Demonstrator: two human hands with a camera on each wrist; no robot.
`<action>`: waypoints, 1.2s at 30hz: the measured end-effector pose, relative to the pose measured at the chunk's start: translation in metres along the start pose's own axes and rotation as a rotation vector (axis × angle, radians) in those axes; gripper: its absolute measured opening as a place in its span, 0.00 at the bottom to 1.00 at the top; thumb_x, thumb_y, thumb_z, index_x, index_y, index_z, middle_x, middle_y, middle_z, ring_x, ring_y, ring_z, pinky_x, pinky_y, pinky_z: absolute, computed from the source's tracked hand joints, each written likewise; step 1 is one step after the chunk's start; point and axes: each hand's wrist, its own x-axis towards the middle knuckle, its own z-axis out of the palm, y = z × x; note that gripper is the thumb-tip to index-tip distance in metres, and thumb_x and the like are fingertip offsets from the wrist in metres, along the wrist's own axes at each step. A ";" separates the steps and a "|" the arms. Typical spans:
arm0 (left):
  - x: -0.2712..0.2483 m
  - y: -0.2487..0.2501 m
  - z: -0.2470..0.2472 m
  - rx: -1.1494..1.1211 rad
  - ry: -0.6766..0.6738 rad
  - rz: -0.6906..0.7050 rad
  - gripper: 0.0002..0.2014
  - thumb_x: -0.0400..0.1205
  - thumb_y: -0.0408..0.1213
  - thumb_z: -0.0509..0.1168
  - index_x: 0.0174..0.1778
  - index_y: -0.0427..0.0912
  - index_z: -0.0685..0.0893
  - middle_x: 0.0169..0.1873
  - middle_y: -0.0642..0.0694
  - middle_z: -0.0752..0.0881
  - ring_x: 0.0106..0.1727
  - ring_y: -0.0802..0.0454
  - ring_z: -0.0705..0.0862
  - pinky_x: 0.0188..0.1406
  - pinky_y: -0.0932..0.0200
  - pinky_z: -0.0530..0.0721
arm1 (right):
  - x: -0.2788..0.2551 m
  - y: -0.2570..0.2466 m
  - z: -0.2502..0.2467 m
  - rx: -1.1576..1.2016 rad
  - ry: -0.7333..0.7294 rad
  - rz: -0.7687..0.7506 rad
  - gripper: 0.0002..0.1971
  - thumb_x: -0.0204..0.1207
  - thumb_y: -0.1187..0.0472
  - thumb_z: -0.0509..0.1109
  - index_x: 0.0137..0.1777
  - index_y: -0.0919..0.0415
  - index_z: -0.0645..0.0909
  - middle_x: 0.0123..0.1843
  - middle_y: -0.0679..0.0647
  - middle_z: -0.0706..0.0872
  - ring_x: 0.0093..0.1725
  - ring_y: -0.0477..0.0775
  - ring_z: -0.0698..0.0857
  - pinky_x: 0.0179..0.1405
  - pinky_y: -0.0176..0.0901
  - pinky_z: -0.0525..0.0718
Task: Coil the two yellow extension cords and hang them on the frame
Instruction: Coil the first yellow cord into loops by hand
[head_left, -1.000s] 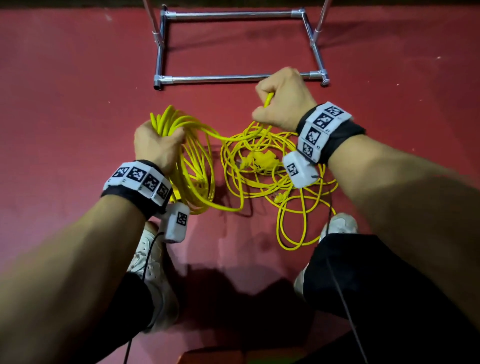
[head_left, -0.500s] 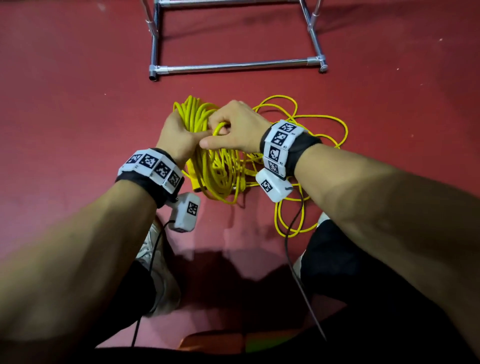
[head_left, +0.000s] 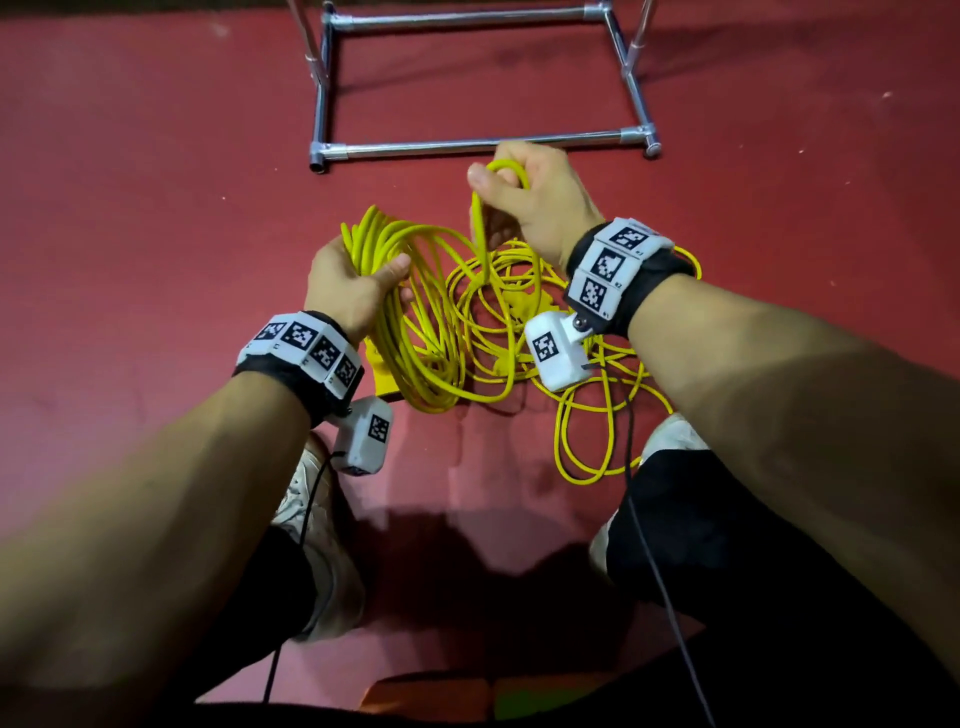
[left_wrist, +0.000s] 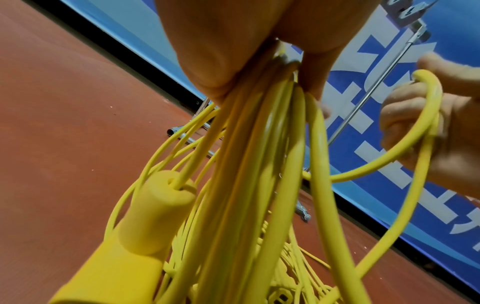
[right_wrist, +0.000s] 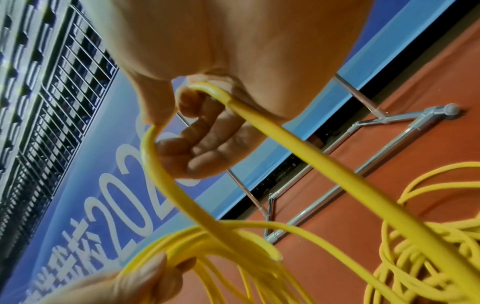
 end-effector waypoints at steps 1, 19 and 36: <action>0.001 -0.002 0.000 0.020 0.020 0.007 0.07 0.82 0.28 0.72 0.49 0.35 0.79 0.31 0.44 0.84 0.24 0.51 0.85 0.28 0.53 0.86 | 0.003 -0.002 -0.002 0.023 0.005 0.002 0.17 0.82 0.61 0.68 0.35 0.56 0.64 0.23 0.50 0.81 0.21 0.52 0.82 0.19 0.38 0.76; 0.002 -0.013 -0.003 0.331 0.149 0.070 0.27 0.69 0.58 0.72 0.61 0.50 0.82 0.50 0.47 0.90 0.49 0.42 0.90 0.54 0.41 0.88 | 0.018 -0.044 0.012 0.457 0.320 -0.165 0.14 0.86 0.63 0.63 0.36 0.61 0.73 0.28 0.60 0.79 0.24 0.51 0.72 0.22 0.38 0.64; -0.009 -0.022 0.023 0.231 0.017 0.018 0.27 0.73 0.56 0.75 0.61 0.44 0.77 0.46 0.39 0.90 0.45 0.36 0.90 0.50 0.34 0.89 | 0.015 0.012 0.012 0.956 0.640 0.393 0.22 0.83 0.55 0.66 0.26 0.60 0.75 0.28 0.56 0.77 0.27 0.53 0.73 0.30 0.41 0.68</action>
